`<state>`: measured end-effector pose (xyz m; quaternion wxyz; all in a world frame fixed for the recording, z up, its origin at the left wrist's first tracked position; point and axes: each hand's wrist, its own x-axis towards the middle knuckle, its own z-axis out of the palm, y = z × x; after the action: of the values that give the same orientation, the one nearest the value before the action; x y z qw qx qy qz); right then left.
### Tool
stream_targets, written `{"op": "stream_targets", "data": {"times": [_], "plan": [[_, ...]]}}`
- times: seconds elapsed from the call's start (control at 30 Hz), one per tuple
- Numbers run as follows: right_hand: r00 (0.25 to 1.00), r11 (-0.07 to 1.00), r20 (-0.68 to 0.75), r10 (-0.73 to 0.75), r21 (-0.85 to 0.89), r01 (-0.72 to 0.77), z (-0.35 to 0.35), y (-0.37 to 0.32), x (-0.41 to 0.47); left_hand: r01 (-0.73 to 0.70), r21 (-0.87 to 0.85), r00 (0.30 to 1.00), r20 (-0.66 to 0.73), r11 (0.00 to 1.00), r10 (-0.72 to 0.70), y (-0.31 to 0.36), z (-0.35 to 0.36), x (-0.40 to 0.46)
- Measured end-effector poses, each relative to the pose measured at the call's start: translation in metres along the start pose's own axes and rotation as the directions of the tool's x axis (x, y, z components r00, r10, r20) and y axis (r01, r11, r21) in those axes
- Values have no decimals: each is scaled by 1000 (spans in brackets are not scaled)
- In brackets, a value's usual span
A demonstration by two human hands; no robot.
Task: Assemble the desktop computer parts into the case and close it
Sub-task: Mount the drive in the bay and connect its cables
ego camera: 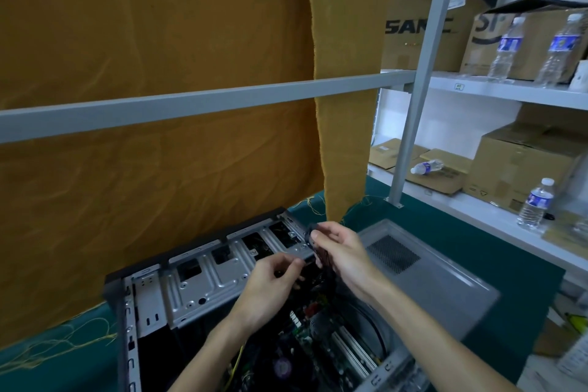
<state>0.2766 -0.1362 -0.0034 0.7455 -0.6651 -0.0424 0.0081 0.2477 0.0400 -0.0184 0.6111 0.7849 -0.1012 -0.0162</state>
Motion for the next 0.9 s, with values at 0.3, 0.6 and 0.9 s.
{"op": "stream_targets", "data": {"times": [0.3, 0.6, 0.9], "plan": [[997, 997, -22, -80, -23, 79, -3, -14, -4, -95, 202, 995, 25, 975, 92, 2, -9, -3], [998, 998, 51, 46, -48, -44, -15, -37, -18, -221, 138, 968, 148, 965, 201, 12, -10, -7], [999, 999, -2, 32, -35, -32, -30, -42, -29, -28, -82, 995, 98, 996, 36, 20, -8, -8]]}}
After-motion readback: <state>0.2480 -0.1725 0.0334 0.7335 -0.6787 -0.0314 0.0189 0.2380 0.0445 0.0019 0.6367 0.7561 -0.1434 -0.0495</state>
